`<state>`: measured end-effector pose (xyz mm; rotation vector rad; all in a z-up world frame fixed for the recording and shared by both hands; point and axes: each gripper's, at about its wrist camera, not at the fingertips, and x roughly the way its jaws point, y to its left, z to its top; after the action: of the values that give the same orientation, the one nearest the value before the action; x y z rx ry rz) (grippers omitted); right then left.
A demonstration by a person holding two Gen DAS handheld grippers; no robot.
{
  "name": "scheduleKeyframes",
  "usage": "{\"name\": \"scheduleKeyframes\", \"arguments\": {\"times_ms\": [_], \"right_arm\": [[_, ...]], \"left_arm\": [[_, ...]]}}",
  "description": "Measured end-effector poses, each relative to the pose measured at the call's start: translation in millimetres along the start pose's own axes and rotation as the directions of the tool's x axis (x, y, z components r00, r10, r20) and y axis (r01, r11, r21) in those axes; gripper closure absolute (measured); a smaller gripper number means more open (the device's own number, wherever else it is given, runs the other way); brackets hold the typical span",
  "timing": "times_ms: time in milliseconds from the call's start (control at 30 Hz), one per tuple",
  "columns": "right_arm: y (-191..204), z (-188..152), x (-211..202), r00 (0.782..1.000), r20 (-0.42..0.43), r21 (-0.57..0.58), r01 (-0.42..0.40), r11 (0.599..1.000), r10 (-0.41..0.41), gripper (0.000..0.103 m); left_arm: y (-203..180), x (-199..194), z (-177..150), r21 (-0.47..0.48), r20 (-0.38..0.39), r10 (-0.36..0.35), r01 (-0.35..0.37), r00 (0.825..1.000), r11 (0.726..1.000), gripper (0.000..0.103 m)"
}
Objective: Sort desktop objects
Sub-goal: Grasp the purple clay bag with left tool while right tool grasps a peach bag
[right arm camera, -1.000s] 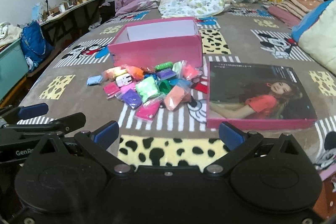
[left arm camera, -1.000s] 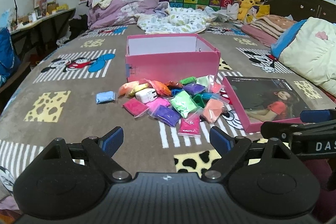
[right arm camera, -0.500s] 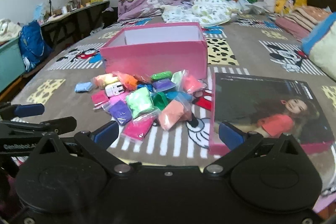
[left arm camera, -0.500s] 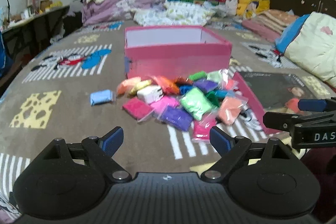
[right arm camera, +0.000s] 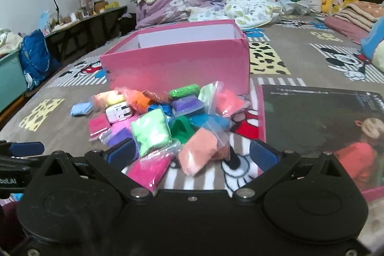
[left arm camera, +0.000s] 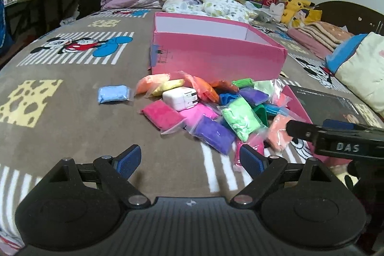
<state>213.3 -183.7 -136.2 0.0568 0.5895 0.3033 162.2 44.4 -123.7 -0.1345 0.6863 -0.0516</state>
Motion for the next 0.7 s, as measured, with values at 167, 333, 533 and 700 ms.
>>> {"name": "scheduleKeyframes", "arguments": {"times_ms": [167, 333, 533, 700], "right_arm": [[-4, -2, 17, 1.000, -0.009, -0.010, -0.012, 1.000, 0.012, 0.003], [-9, -6, 32, 0.998, -0.044, -0.010, -0.034, 0.999, 0.033, 0.043], [-10, -12, 38, 0.997, -0.045, -0.017, -0.071, 0.997, 0.070, 0.050], [-12, -14, 41, 0.994, -0.030, -0.017, -0.107, 0.994, 0.106, 0.069]], "left_arm": [[-3, 14, -2, -0.011, -0.011, -0.014, 0.014, 1.000, 1.000, 0.014], [-2, 24, -7, -0.020, -0.020, -0.016, 0.016, 1.000, 1.000, 0.014], [4, 34, -9, -0.071, -0.022, -0.065, 0.063, 0.998, 0.996, 0.015], [8, 48, -6, -0.132, -0.034, -0.116, 0.110, 0.993, 0.985, 0.030]]}}
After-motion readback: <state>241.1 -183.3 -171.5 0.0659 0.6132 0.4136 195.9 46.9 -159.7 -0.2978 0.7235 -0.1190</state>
